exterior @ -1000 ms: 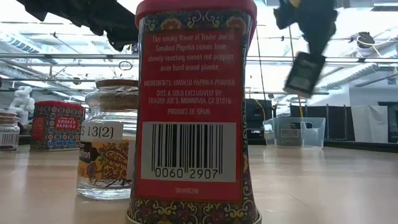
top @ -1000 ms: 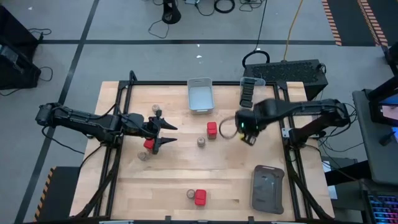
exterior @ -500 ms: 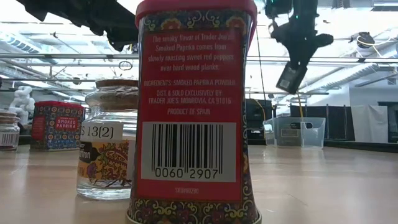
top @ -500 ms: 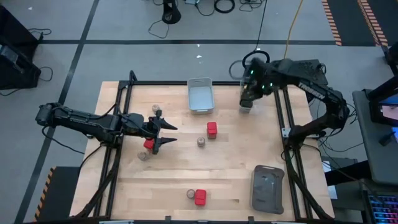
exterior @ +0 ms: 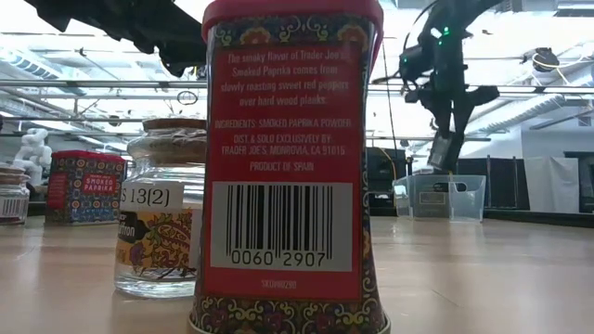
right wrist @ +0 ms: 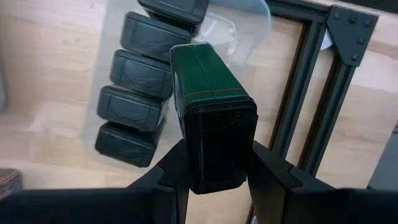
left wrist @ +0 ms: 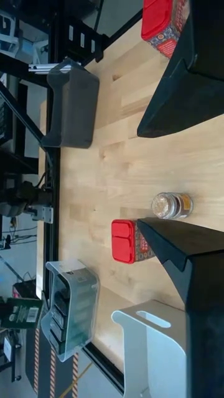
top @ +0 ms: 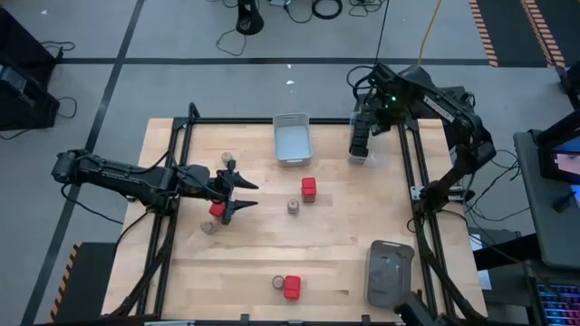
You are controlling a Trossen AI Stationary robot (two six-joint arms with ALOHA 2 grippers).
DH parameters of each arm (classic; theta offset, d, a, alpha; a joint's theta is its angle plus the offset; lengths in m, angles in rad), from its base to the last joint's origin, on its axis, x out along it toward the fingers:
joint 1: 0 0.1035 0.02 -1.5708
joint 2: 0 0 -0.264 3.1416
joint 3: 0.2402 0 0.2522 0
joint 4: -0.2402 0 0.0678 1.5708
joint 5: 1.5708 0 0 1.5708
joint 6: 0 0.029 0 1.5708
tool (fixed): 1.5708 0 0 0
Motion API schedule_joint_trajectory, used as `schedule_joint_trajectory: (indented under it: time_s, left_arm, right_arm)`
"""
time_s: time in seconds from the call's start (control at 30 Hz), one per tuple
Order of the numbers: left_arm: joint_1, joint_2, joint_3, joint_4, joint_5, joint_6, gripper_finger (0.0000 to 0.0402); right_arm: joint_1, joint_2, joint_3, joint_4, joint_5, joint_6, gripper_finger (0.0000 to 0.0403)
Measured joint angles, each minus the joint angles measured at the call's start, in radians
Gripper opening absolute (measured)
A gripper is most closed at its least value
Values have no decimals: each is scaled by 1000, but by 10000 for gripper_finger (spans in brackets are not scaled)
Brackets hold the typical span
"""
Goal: Sort spices by type
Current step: Put the black seasoning can into the transparent bin
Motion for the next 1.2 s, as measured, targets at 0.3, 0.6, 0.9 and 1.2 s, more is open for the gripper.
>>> schedule_joint_trajectory:
  time_s: [0.3, 0.6, 0.9, 1.2]
  left_arm:
    - [0, 0, 0, 0, 0, 6, 231]
    - [0, 0, 0, -3, 0, 4, 231]
    - [0, 0, 0, -2, 0, 3, 231]
    - [0, 0, 0, -2, 0, -1, 231]
  right_arm:
    - [-53, 98, 0, 9, 1, -4, 105]
    - [-89, 183, 0, 30, -42, 27, 106]
    - [-97, 240, 0, 59, -55, 96, 106]
    - [-96, 243, 0, 106, -55, 208, 106]
